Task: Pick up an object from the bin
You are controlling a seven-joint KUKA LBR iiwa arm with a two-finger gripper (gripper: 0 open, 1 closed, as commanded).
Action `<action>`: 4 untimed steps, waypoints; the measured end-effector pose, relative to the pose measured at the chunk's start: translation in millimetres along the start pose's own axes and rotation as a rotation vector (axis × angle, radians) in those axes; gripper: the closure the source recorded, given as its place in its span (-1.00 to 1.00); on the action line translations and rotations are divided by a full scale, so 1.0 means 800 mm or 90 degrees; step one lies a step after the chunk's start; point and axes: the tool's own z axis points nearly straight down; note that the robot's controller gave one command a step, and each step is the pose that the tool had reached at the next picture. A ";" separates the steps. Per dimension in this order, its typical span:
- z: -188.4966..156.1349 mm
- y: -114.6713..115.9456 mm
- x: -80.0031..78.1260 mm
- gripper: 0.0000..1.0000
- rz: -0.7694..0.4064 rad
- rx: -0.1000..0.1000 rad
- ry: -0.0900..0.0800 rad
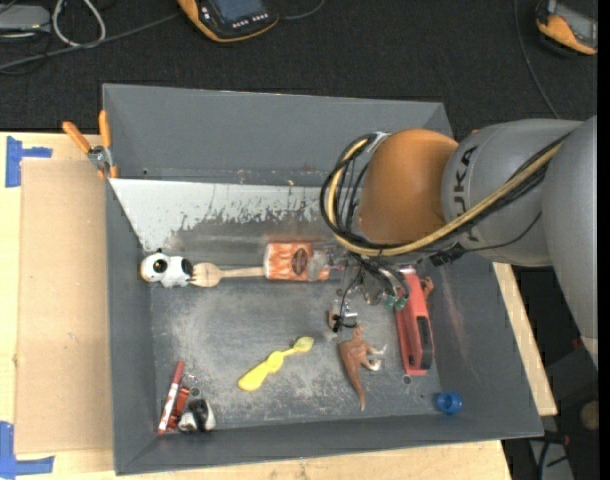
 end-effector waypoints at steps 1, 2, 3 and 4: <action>-0.014 -0.041 0.012 -1.00 -0.012 -0.001 0.003; 0.005 -0.054 0.000 -1.00 -0.027 0.001 0.001; 0.017 -0.103 0.018 -1.00 -0.075 0.000 0.000; 0.025 -0.081 0.031 -1.00 -0.090 0.001 -0.001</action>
Offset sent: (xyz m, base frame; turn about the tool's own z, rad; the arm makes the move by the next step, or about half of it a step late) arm 0.0172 0.0030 -0.0228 -0.0845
